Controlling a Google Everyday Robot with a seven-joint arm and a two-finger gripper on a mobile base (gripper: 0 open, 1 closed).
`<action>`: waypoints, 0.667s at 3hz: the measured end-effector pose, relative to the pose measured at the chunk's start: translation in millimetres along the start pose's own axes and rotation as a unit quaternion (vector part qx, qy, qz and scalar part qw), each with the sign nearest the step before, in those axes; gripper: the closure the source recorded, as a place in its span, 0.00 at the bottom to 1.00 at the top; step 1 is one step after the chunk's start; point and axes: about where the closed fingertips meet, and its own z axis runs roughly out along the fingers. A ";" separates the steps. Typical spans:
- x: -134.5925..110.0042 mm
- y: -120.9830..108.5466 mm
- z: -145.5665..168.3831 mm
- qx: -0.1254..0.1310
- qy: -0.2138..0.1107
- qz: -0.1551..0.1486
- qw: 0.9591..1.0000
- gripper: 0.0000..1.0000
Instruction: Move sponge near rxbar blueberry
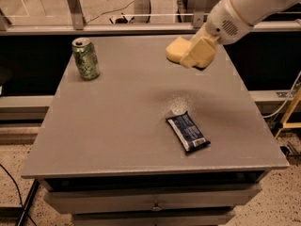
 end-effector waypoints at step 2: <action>91.5 51.0 -45.4 -0.058 0.033 -0.050 0.997 1.00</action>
Offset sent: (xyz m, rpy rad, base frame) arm -0.1311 -0.1173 -0.0623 -0.0413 0.1115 0.1656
